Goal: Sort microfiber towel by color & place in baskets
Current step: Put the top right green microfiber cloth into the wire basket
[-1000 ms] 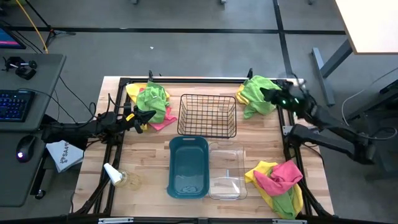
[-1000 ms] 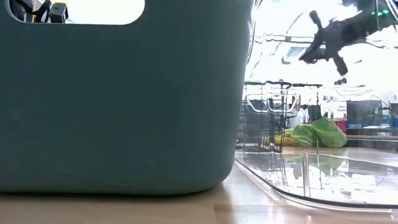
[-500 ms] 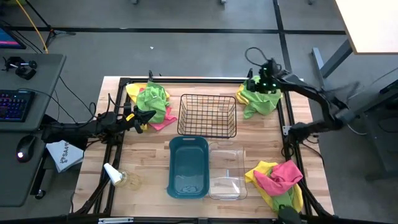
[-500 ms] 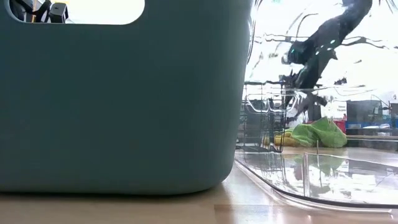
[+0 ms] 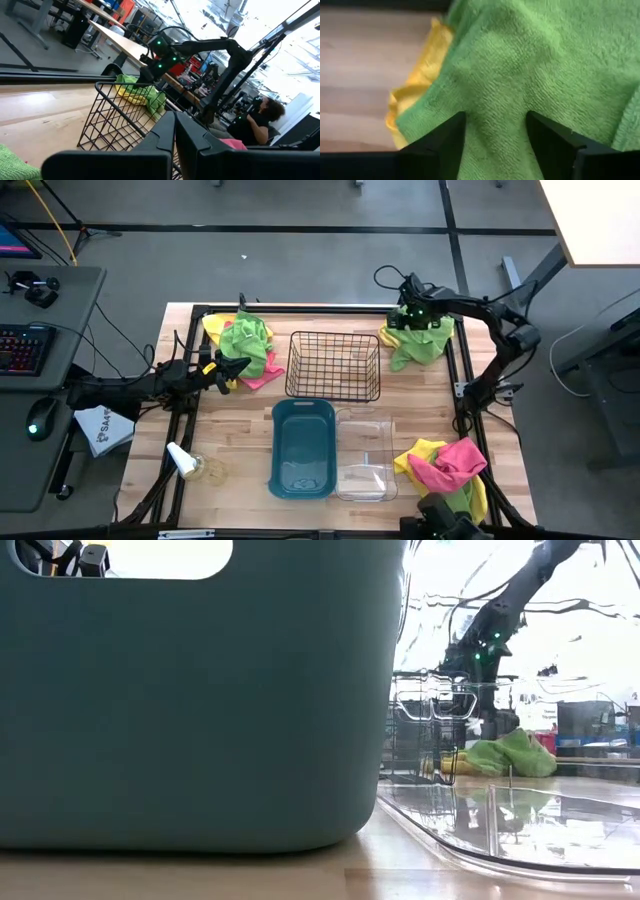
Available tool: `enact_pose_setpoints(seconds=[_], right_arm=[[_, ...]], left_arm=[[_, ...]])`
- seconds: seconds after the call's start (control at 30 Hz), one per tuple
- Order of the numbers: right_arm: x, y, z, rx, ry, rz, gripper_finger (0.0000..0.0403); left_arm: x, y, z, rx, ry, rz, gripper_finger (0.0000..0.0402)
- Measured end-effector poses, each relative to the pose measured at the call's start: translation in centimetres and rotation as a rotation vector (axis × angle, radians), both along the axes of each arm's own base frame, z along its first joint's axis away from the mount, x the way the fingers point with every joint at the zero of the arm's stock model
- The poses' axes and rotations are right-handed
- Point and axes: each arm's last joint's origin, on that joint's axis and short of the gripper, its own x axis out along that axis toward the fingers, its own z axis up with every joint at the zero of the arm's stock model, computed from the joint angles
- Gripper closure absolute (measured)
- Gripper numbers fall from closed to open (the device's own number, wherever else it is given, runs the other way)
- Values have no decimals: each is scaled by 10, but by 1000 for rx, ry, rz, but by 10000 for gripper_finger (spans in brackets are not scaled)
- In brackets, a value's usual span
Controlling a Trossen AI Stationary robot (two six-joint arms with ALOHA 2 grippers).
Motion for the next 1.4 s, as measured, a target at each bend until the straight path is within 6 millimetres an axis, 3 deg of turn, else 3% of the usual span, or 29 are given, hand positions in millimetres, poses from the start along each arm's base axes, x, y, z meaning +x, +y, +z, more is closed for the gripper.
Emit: enact_pose_setpoints(seconds=[0.1,0.17,0.2,0.57,0.77,0.97,1.17,1.4], right_arm=[[1,4,2,13,43,56,287],[1,7,11,-9,65,109,363],[1,9,18,-30,77,134,382],[-27,50,150,-330,-49,254,399],[-39,92,213,-433,-408,415,401],[-34,137,265,-593,-831,630,402],[-12,163,297,-745,-1120,756,402],[34,173,281,-802,-1023,834,402]], left_arm=[[0,0,0,0,0,0,401],[0,0,0,0,1,0,401],[0,0,0,0,1,0,401],[0,0,0,0,0,0,401],[0,0,0,0,1,0,401],[0,0,0,0,1,0,401],[0,0,0,0,0,0,401],[0,0,0,0,0,0,401]])
